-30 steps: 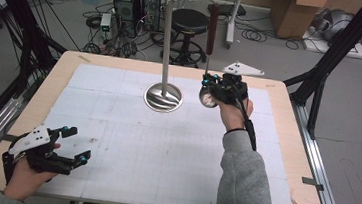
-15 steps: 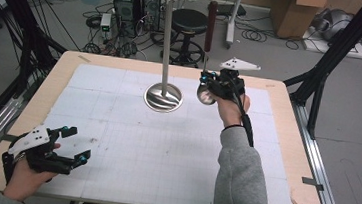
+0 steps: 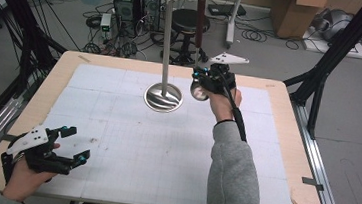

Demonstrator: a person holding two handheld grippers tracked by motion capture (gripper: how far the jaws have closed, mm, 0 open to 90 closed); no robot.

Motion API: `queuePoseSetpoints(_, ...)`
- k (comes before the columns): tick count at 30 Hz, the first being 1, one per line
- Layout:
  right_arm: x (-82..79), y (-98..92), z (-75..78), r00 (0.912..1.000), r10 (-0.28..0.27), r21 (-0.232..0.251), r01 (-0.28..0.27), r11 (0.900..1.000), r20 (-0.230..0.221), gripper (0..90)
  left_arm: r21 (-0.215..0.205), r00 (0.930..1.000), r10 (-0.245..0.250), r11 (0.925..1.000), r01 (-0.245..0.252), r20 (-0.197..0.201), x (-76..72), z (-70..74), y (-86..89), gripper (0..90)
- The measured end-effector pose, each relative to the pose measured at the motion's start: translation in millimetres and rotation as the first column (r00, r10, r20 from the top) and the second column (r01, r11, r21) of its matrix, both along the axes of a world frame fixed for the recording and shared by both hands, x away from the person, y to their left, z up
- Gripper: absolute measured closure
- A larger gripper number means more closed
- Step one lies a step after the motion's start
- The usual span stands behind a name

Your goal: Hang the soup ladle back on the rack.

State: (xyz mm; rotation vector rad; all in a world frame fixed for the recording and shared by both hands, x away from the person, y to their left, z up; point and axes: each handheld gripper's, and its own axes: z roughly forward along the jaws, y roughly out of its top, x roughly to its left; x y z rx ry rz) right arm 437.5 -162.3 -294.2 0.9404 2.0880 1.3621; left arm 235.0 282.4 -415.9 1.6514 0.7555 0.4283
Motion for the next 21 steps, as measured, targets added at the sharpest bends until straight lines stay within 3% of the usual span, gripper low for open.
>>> queuePoseSetpoints(21, 6.3, 6.7, 6.8, 0.9999, 0.006, -0.002, -0.006, 1.0, -0.011, 84.6, 0.009, 0.9999, -0.014, 0.9999, 0.014, 0.001, 0.1, 0.0, -2.7, 2.4)
